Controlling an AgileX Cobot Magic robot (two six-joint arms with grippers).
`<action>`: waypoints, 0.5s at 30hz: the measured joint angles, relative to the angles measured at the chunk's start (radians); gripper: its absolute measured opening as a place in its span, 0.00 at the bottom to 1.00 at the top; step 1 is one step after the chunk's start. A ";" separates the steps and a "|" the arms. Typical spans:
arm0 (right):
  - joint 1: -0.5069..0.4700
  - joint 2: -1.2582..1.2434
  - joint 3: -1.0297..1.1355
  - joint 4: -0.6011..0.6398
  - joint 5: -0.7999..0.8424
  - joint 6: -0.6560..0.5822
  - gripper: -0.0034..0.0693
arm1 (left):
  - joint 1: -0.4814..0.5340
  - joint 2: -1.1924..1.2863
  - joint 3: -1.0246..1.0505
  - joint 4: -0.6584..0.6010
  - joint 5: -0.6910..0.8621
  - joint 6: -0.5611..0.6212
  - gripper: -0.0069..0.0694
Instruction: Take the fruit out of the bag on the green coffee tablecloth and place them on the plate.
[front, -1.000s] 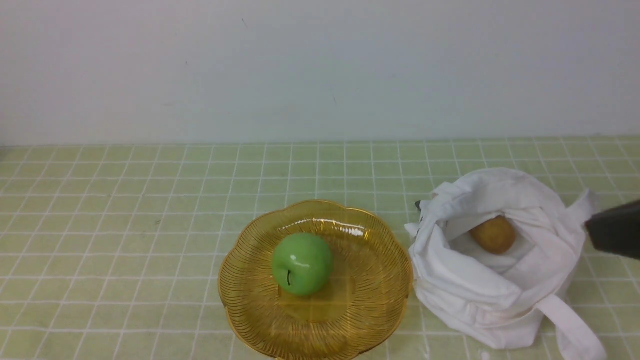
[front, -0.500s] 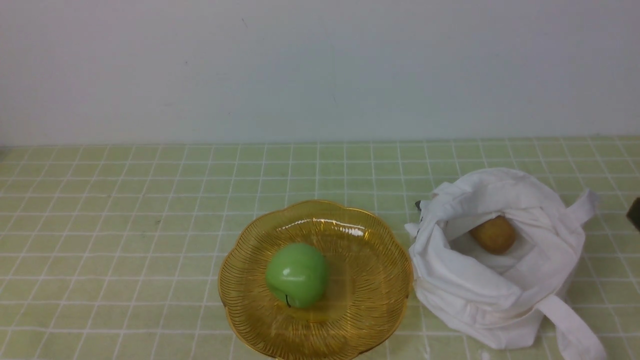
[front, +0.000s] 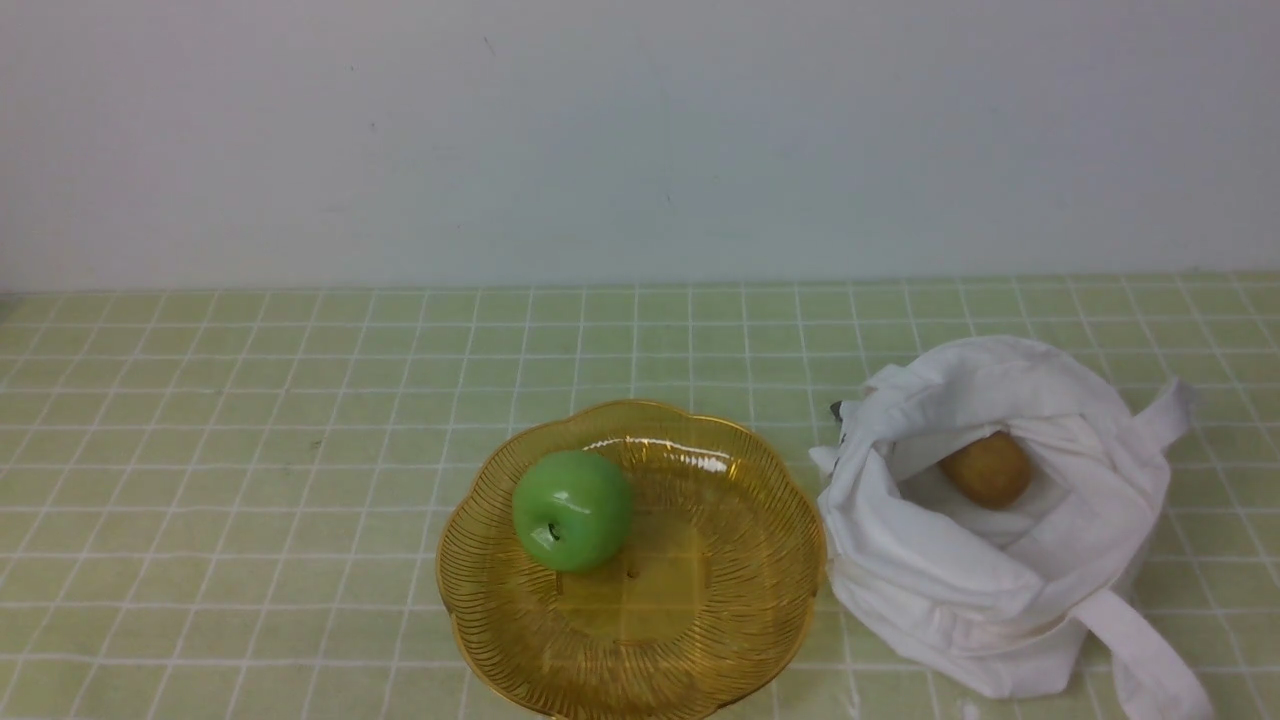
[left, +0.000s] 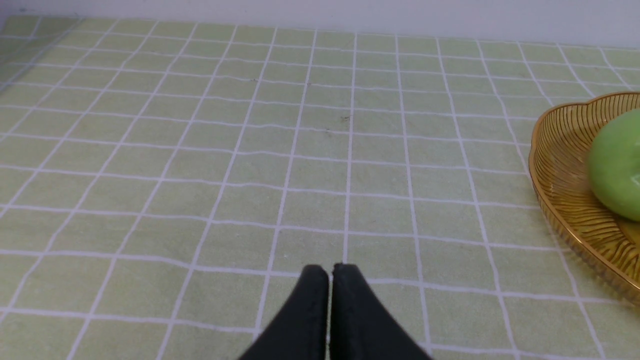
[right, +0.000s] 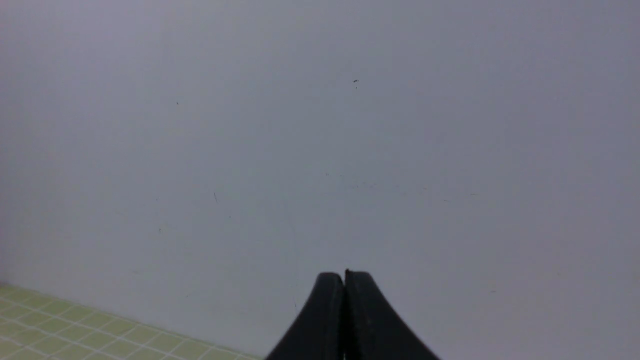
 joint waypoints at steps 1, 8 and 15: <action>0.000 0.000 0.001 0.000 0.000 0.000 0.03 | 0.000 0.000 0.000 0.000 0.000 0.000 0.08; 0.000 0.000 0.001 0.000 0.000 0.000 0.03 | 0.000 0.000 0.000 0.000 0.000 0.000 0.08; 0.000 -0.006 0.001 0.000 0.003 0.009 0.03 | 0.000 0.000 0.000 0.000 0.000 0.000 0.08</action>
